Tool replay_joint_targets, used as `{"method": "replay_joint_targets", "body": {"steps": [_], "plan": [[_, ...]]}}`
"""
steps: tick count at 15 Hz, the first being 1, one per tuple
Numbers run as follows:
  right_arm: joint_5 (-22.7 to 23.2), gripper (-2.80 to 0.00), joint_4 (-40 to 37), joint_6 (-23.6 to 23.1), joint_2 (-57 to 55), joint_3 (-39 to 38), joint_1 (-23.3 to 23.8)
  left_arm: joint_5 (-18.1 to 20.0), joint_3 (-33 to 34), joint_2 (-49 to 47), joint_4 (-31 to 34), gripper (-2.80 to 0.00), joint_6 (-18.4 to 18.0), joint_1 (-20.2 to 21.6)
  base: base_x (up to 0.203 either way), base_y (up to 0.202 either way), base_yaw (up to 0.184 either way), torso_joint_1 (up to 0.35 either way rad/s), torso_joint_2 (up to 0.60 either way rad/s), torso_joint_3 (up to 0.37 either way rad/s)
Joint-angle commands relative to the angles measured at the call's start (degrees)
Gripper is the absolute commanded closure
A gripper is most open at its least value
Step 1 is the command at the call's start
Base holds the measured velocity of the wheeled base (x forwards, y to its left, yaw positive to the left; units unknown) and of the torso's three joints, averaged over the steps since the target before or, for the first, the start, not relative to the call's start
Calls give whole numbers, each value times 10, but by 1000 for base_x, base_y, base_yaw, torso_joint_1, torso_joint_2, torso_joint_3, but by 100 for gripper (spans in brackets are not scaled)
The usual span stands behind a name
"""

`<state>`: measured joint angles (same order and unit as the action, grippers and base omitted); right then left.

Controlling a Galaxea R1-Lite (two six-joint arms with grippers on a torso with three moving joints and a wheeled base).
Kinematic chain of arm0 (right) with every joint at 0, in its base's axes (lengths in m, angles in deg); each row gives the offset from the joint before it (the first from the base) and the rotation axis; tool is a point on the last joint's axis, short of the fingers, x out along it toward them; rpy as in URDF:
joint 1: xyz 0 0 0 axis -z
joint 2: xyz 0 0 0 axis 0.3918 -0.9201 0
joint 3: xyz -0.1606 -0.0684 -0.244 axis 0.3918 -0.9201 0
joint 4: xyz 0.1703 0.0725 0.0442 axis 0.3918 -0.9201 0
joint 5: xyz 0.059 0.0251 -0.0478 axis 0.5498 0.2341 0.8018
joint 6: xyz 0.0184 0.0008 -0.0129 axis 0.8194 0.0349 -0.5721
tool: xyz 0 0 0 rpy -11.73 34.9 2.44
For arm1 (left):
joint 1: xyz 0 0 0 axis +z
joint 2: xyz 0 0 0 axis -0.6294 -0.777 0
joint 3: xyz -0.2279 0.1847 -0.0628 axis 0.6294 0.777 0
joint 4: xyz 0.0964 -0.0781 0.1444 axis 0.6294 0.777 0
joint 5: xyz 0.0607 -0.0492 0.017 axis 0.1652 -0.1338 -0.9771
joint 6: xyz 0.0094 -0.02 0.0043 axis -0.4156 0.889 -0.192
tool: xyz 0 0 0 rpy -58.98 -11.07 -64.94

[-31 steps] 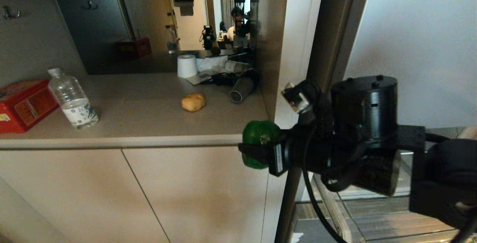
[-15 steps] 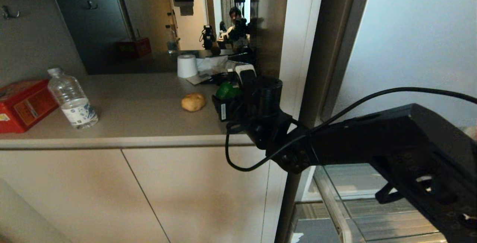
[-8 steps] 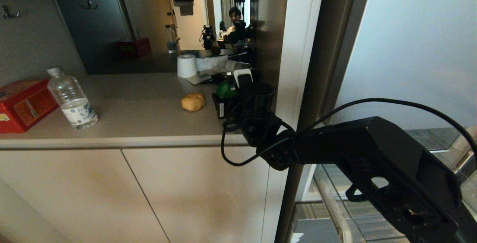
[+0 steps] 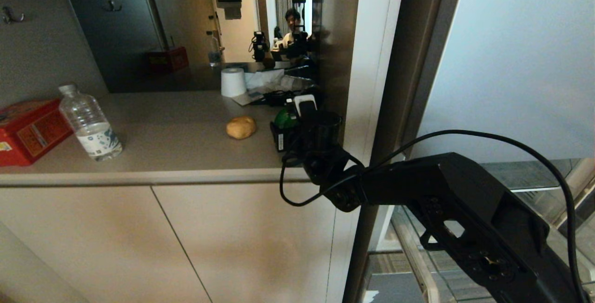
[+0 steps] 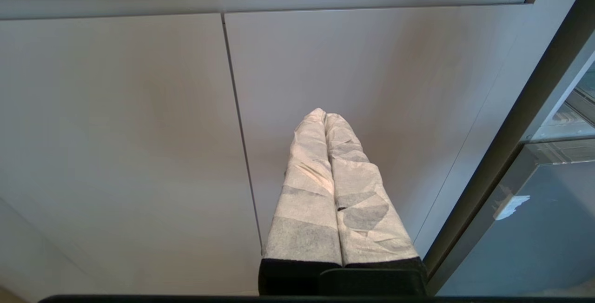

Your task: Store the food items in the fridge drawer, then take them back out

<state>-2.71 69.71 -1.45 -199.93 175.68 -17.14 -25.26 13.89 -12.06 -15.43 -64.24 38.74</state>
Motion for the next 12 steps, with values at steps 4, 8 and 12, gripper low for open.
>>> {"method": "replay_joint_targets", "body": {"steps": [4,8,12], "plan": [[1,0,-1,-1,-8,0,3,0,6,0,0,0,0,0,0,0,0,0,0,0],[5,0,-3,0,-10,0,3,0,6,0,0,0,0,0,0,0,0,0,0,0],[5,0,-9,0,-11,2,3,0,6,0,0,0,0,0,0,0,0,0,0,0]]}}
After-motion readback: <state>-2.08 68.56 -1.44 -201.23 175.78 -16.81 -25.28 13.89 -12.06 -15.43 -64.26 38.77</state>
